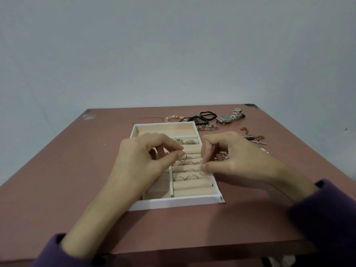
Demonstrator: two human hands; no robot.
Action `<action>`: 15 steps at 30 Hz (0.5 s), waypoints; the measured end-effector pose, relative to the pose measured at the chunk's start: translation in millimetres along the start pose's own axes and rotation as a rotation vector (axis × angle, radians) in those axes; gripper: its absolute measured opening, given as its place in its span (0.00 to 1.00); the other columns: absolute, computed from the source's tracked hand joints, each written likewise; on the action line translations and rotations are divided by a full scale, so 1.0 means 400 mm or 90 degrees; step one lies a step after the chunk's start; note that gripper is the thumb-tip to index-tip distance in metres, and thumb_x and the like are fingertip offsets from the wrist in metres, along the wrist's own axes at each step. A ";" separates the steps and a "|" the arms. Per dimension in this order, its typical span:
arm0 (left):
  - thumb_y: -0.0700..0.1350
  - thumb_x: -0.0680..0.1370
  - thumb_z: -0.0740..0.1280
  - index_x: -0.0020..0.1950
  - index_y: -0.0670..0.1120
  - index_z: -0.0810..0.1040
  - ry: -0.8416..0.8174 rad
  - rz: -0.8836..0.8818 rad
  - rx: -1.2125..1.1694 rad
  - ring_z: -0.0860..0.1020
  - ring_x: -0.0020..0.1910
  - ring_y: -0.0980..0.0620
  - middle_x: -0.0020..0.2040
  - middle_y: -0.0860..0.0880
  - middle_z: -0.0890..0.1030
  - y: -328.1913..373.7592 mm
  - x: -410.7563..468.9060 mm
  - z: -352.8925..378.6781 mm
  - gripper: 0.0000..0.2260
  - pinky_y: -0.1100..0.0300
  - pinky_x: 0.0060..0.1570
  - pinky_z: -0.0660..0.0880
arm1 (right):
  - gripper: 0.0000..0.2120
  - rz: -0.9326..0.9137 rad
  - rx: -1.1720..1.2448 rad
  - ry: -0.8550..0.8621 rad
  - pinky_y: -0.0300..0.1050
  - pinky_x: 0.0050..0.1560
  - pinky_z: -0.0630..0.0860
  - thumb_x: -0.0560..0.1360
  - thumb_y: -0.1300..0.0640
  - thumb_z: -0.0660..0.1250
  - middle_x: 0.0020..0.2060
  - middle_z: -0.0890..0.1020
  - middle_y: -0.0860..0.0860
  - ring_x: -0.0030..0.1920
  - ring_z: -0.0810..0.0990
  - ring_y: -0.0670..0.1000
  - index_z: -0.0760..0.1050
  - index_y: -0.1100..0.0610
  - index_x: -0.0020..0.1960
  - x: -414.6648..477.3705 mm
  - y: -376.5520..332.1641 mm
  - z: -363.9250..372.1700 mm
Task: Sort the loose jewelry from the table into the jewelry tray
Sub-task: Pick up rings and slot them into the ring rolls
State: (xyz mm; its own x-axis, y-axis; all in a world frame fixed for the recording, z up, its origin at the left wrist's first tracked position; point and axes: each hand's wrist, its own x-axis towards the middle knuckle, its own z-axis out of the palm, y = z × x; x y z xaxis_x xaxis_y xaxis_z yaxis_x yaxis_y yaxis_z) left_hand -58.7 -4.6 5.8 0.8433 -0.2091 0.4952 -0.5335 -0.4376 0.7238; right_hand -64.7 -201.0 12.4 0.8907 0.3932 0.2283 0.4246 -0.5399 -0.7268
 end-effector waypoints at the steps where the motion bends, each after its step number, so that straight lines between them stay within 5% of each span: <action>1: 0.44 0.66 0.76 0.35 0.51 0.84 0.004 0.003 -0.003 0.73 0.32 0.56 0.33 0.55 0.81 0.000 -0.001 0.000 0.03 0.69 0.33 0.70 | 0.10 0.000 -0.008 -0.005 0.36 0.33 0.68 0.65 0.66 0.73 0.30 0.78 0.46 0.31 0.71 0.42 0.74 0.56 0.31 0.000 0.000 0.000; 15: 0.44 0.66 0.76 0.35 0.52 0.83 -0.007 -0.010 -0.010 0.72 0.31 0.59 0.33 0.55 0.81 -0.007 -0.001 0.004 0.04 0.71 0.32 0.69 | 0.11 0.011 -0.023 -0.060 0.33 0.33 0.67 0.66 0.65 0.75 0.28 0.77 0.42 0.30 0.71 0.42 0.74 0.56 0.31 -0.002 0.001 -0.015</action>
State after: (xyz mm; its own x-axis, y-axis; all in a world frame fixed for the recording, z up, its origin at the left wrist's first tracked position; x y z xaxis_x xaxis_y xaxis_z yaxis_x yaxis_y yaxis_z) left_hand -57.2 -4.6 2.8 0.8525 -0.2119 0.4779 -0.5206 -0.4271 0.7393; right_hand -64.5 -206.0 15.6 0.8790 0.4516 0.1528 0.4171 -0.5733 -0.7052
